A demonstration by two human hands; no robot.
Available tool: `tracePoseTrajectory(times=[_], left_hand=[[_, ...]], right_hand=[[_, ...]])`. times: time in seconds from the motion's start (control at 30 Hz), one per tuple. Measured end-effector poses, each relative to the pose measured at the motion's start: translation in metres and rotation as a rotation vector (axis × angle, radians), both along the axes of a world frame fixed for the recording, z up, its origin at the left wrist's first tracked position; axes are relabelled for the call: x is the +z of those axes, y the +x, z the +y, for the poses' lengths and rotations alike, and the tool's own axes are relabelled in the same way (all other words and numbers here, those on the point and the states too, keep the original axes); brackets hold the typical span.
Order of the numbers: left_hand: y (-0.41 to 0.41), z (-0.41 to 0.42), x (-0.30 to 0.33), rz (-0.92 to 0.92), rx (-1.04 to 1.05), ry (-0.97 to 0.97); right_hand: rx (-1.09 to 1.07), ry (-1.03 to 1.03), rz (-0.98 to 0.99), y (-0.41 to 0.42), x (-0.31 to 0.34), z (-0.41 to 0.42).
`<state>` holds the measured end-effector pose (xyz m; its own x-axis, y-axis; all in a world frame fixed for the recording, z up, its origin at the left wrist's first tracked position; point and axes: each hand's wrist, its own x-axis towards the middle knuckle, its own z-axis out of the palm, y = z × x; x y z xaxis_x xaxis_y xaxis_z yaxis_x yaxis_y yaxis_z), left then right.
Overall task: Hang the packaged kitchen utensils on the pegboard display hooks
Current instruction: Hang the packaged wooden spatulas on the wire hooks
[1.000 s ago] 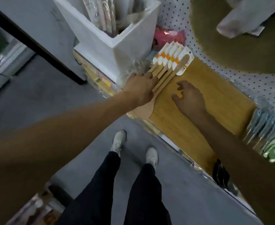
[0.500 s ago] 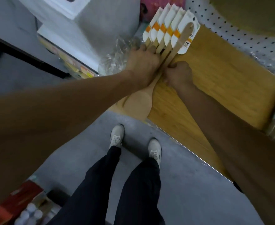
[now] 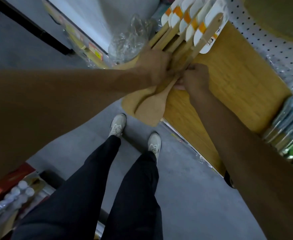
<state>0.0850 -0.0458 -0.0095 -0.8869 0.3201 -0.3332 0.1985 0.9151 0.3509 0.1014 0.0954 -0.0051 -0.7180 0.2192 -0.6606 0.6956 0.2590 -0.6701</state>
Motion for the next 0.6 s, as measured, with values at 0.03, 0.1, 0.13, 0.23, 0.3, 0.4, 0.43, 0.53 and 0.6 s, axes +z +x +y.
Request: tracePoseTrajectory(times=[0.03, 0.1, 0.13, 0.23, 0.3, 0.4, 0.43, 0.53, 0.6], left_hand=[[0.006, -0.002, 0.004, -0.023, 0.03, 0.038], [0.019, -0.008, 0.013, -0.053, 0.089, 0.1], [0.027, -0.011, 0.016, -0.078, 0.121, 0.127], [0.054, -0.02, 0.031, -0.148, 0.235, 0.191], [0.072, -0.027, 0.042, -0.194, 0.319, 0.251], [0.102, -0.038, 0.062, -0.283, 0.412, 0.434], [0.11, -0.042, 0.069, -0.292, 0.437, 0.474], [0.133, -0.05, 0.096, -0.281, 0.477, 0.551], [0.146, -0.053, 0.116, -0.253, 0.482, 0.57]], right_hand=[[0.009, -0.016, 0.0, 0.006, 0.008, 0.0], [0.021, -0.043, 0.001, 0.019, 0.021, 0.0], [0.024, -0.056, 0.003, 0.025, 0.028, 0.0], [0.048, -0.075, -0.002, 0.04, 0.047, -0.001], [0.087, -0.069, 0.006, 0.051, 0.062, -0.002], [0.177, -0.022, 0.058, 0.069, 0.087, -0.002], [0.208, -0.027, 0.082, 0.075, 0.095, -0.001], [0.312, -0.088, 0.154, 0.089, 0.122, -0.002], [0.395, -0.11, 0.204, 0.097, 0.142, -0.002]])
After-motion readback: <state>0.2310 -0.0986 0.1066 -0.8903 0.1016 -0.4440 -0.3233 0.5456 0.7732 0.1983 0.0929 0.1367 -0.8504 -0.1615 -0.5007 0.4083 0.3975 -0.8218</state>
